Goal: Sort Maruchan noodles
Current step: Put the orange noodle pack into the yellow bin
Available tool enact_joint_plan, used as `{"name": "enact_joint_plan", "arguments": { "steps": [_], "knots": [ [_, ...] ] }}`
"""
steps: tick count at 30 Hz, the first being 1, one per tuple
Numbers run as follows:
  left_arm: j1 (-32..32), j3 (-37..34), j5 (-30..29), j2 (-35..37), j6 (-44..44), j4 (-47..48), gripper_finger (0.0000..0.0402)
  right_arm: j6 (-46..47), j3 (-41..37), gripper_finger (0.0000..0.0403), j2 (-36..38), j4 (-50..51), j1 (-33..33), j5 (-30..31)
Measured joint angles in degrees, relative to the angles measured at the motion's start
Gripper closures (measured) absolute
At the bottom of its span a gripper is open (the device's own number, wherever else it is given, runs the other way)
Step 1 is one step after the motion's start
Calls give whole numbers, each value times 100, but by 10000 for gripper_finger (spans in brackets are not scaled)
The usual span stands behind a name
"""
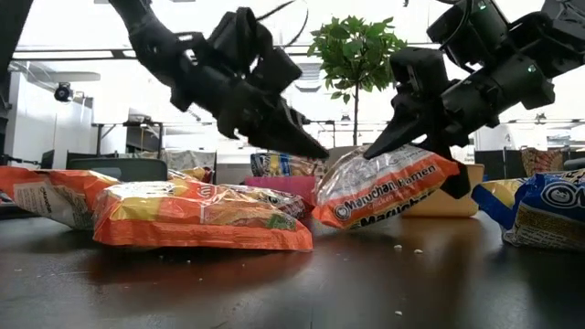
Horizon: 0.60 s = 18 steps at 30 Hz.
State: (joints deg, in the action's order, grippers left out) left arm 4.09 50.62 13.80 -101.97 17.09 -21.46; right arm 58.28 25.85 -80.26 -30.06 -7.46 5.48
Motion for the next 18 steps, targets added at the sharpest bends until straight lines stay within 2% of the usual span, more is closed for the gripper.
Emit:
{"name": "enact_joint_plan", "arguments": {
  "steps": [6, 13, 18],
  "knots": [
    [97, -376, -2, 1196, 602, 287, 336, -138, 2, 280, 246, -29, 0, 31],
    [90, -1125, 66, 3072, 1660, 201, 336, -322, 45, 280, 322, -19, 0, 53],
    [92, -1698, 65, 4138, 2186, 178, 336, -371, 98, 280, 323, -22, 0, 59]
  ]
}}
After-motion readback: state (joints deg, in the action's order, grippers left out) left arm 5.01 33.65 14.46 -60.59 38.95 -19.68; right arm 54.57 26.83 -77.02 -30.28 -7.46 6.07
